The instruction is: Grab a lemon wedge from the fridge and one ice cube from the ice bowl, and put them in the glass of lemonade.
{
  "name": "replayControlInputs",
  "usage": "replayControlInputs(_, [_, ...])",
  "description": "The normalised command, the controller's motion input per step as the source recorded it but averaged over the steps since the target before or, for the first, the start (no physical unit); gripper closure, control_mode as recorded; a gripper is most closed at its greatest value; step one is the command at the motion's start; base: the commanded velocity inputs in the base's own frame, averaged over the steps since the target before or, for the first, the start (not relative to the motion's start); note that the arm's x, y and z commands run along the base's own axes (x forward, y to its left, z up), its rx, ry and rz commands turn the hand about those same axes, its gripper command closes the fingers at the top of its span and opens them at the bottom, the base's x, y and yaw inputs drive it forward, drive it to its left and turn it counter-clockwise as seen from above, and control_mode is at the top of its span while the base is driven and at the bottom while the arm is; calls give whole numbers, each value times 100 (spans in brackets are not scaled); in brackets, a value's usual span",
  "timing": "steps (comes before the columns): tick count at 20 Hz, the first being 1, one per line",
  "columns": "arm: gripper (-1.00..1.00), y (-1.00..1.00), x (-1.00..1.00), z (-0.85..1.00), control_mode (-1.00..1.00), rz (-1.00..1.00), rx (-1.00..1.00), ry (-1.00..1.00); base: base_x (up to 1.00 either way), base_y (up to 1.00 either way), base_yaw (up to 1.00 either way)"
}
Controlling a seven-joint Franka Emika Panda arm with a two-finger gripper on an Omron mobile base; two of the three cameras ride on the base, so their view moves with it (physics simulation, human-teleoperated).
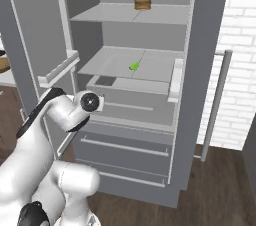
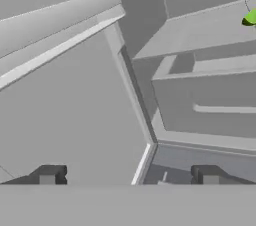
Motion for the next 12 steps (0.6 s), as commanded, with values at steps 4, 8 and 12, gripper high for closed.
replayControlInputs(4, [-100,-77,-1,-4,-100,-33,-42,-3,0,0,0])
replayControlInputs(8, [-100,-83,0,0,-100,-38,-34,0,0,0,0])
replayControlInputs(12, [-100,-89,0,19,-100,-42,-29,3,0,0,0])
